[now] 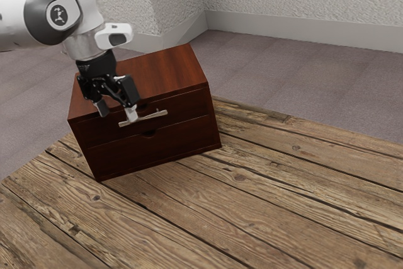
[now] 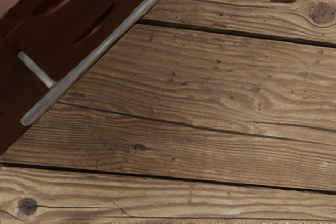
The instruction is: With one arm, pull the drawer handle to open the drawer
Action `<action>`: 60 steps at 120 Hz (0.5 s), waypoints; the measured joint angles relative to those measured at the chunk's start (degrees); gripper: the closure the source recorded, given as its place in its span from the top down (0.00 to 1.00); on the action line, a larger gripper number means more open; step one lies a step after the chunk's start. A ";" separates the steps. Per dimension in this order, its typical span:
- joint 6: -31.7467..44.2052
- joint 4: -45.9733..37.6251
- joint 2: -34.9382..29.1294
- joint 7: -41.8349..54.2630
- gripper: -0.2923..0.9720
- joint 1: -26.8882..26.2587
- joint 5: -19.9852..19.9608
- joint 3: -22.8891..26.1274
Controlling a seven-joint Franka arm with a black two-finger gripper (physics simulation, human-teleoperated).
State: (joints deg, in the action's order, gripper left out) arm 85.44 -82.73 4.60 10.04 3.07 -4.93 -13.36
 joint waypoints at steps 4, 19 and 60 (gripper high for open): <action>-0.03 0.00 0.00 0.22 0.77 0.07 0.00 0.00; -0.10 0.00 0.01 0.98 0.77 -0.12 -0.03 0.00; -3.52 10.41 -0.48 2.42 0.77 -0.17 -0.17 0.22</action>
State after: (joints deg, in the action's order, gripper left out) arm 81.92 -72.32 4.12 12.46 2.89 -5.10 -13.14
